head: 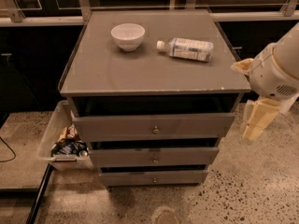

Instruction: Open top drawer

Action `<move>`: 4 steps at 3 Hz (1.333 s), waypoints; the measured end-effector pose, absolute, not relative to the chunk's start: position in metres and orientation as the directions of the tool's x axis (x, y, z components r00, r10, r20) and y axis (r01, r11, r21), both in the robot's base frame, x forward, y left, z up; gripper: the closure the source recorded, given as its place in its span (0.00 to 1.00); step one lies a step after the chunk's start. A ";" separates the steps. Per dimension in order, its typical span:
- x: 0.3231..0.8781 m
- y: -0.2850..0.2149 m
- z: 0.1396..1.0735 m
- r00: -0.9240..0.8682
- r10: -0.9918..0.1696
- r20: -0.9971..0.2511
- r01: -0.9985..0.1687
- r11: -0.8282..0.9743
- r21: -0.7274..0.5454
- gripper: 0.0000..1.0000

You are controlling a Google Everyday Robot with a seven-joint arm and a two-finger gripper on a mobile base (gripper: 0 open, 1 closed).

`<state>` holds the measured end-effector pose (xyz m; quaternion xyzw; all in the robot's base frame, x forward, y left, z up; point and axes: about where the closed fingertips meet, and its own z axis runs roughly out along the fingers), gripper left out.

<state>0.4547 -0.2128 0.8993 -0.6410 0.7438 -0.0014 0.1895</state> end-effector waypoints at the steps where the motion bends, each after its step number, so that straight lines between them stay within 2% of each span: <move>1: 0.490 -0.221 0.824 -0.005 -0.944 -0.329 -0.962 0.094 -0.257 0.00; 2: 0.490 -0.221 0.824 -0.005 -0.944 -0.329 -0.962 0.094 -0.257 0.00; 4: 0.486 -0.214 0.736 -0.068 -0.926 -0.371 -0.985 0.121 -0.122 0.00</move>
Offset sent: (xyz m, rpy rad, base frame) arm 0.0510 -0.0151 -0.0986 0.0591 -0.0209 0.1187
